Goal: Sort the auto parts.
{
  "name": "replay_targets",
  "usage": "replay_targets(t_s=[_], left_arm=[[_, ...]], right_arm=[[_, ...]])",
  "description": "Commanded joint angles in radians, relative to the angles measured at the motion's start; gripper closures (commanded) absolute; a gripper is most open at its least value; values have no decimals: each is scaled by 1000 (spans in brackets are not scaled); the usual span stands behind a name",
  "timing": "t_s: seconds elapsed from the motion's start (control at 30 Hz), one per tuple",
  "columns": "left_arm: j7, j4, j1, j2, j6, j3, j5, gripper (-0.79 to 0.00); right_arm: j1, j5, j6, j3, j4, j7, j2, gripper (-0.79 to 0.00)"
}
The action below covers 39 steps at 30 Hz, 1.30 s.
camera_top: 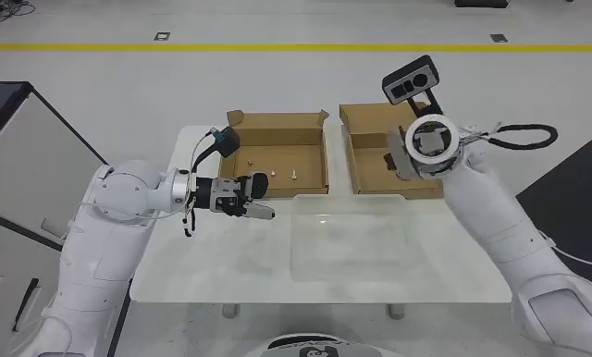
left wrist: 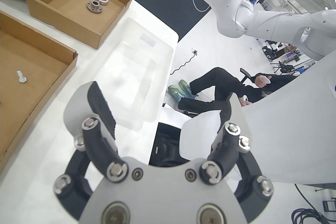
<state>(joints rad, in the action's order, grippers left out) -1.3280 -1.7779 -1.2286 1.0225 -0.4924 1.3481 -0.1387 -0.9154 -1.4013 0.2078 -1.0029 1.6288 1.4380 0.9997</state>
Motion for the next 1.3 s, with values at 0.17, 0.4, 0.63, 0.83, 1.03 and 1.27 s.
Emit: replay_targets(t_s=[0.17, 0.4, 0.63, 0.83, 1.03, 1.27], left_arm=[[0, 0, 0, 0, 0, 0, 0, -785], [0, 0, 0, 0, 0, 0, 0, -785], [0, 0, 0, 0, 0, 0, 0, -785], [0, 0, 0, 0, 0, 0, 0, -785], [0, 0, 0, 0, 0, 0, 0, -785], [0, 0, 0, 0, 0, 0, 0, -785]], right_arm=[[-44, 144, -22, -61, 43, -65, -8, 0], [-85, -92, -54, -59, 57, 13, 17, 0], [-91, -219, -83, -52, 43, 62, 46, 0], [-73, 31, -70, -102, 28, 12, 39, 0], [-90, 171, -85, -134, 65, -42, 34, 0], [-109, 32, -121, -127, 73, -11, 51, 0]])
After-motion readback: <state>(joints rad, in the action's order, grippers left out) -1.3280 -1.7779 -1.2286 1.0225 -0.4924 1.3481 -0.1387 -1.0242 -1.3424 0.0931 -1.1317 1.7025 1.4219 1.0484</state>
